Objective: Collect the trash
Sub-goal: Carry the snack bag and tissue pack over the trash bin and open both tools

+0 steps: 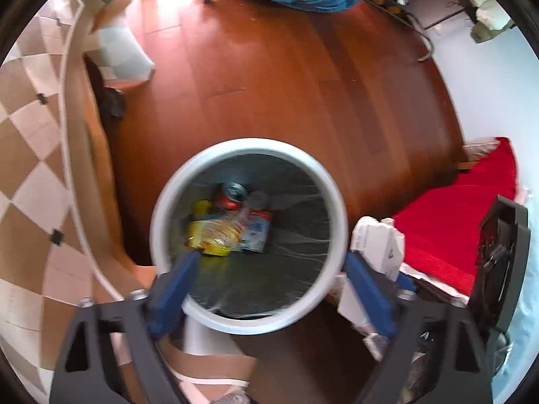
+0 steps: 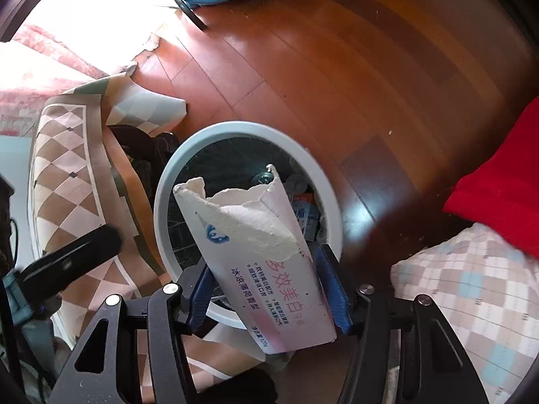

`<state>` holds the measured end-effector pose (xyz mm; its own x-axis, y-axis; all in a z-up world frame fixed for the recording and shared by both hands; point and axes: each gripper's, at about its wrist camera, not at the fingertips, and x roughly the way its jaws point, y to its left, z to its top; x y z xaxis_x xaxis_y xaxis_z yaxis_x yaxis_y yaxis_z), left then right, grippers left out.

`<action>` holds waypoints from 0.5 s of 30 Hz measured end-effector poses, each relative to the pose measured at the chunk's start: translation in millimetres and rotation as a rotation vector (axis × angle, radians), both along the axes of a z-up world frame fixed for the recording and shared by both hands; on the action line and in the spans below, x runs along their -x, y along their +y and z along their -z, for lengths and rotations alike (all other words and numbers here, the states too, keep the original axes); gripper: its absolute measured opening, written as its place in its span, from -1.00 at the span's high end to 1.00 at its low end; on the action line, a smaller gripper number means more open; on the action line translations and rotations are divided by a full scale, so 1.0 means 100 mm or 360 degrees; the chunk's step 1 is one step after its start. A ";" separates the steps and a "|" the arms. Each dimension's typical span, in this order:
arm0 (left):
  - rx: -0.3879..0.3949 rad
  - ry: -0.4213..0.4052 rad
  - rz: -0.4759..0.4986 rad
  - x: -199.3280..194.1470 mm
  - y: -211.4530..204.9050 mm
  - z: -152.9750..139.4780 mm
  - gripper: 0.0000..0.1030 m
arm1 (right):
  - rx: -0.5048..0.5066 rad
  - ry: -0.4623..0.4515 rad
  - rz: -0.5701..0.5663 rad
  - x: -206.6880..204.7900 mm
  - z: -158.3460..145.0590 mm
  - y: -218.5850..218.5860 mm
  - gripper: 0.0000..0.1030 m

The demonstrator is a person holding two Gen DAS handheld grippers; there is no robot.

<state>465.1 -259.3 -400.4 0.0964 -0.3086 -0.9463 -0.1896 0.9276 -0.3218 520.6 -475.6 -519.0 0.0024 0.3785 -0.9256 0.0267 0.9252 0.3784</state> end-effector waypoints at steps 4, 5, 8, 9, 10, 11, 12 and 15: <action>-0.0085 -0.0025 -0.0035 0.06 0.13 -0.07 -0.93 | -0.0026 0.0009 0.0011 0.01 0.04 0.03 -0.70; -0.0105 -0.0036 -0.0045 0.08 0.16 -0.09 -0.93 | -0.0020 0.0008 0.0013 0.02 0.02 0.02 -0.71; -0.0225 -0.0076 -0.0041 0.12 0.22 -0.19 -0.93 | -0.0005 -0.0013 0.0013 0.07 -0.11 0.02 -0.99; -0.0267 -0.0098 -0.0027 0.16 0.22 -0.24 -0.93 | 0.0015 -0.0031 0.0011 0.10 -0.16 0.01 -1.00; -0.0305 -0.0116 -0.0018 0.21 0.23 -0.29 -0.93 | 0.0047 -0.0051 0.0009 0.13 -0.24 0.01 -1.00; -0.0347 -0.0136 -0.0012 0.27 0.23 -0.36 -0.93 | 0.0072 -0.0070 0.0005 0.17 -0.30 0.00 -1.00; -0.0374 -0.0150 -0.0011 0.31 0.23 -0.40 -0.93 | 0.0111 -0.0102 -0.0008 0.22 -0.40 0.01 -1.00; -0.0444 -0.0198 0.0018 0.48 0.21 -0.58 -0.93 | 0.0184 -0.0175 -0.0044 0.38 -0.66 0.04 -1.00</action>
<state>417.4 -238.1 -342.2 0.2150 -0.0401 -0.9758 -0.1537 0.9853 -0.0744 482.7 -472.0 -452.7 0.0972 0.2707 -0.9577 -0.0352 0.9626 0.2685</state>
